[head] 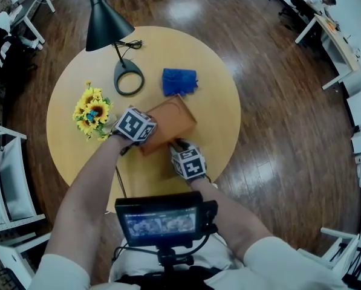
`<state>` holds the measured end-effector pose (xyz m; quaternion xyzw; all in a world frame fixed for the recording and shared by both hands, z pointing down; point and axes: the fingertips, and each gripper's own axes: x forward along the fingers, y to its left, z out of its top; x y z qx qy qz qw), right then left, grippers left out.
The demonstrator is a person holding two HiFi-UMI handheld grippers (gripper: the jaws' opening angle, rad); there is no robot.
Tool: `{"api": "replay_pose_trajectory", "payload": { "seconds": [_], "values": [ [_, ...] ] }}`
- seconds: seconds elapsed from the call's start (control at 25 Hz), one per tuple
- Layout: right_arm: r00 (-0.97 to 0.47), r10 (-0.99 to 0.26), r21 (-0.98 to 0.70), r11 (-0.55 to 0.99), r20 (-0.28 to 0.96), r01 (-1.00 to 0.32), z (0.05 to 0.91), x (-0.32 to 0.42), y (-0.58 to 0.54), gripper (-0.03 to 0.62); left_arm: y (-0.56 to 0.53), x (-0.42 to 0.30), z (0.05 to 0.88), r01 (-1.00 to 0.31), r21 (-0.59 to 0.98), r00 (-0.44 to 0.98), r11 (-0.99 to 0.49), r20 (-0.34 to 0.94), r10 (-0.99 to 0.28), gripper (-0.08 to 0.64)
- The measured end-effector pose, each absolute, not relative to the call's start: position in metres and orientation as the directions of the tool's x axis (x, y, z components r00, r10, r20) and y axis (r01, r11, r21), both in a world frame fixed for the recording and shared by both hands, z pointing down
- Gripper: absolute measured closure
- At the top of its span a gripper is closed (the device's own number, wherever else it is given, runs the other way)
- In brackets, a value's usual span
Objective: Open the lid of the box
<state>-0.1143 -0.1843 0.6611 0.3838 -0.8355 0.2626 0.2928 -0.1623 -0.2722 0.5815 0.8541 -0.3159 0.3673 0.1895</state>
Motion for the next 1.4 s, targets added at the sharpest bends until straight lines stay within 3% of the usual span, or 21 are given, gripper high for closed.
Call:
{"api": "replay_pose_trajectory", "payload": {
  "seconds": [0.12, 1.2, 1.28, 1.36, 1.4],
  "values": [
    [-0.53, -0.488, -0.206, 0.57, 0.693, -0.795, 0.661, -0.115, -0.181, 0.517, -0.27, -0.161, 0.582, -0.682, 0.088, 0.525, -0.726, 0.75, -0.402, 0.457],
    [-0.539, -0.468, -0.191, 0.605, 0.7, -0.773, 0.66, -0.068, -0.123, 0.515, -0.271, -0.16, 0.582, -0.683, 0.076, 0.523, -0.726, 0.746, -0.414, 0.456],
    [-0.539, -0.466, -0.205, 0.593, 0.702, -0.779, 0.661, -0.066, -0.124, 0.496, -0.271, -0.16, 0.582, -0.682, 0.076, 0.523, -0.728, 0.746, -0.412, 0.456],
    [-0.535, -0.45, -0.221, 0.581, 0.715, -0.783, 0.666, -0.061, -0.123, 0.405, -0.27, -0.16, 0.583, -0.679, 0.074, 0.523, -0.731, 0.747, -0.41, 0.456],
    [-0.534, -0.441, -0.222, 0.583, 0.721, -0.782, 0.667, -0.058, -0.122, 0.402, -0.27, -0.16, 0.583, -0.676, 0.072, 0.523, -0.733, 0.747, -0.409, 0.456]
  ]
}}
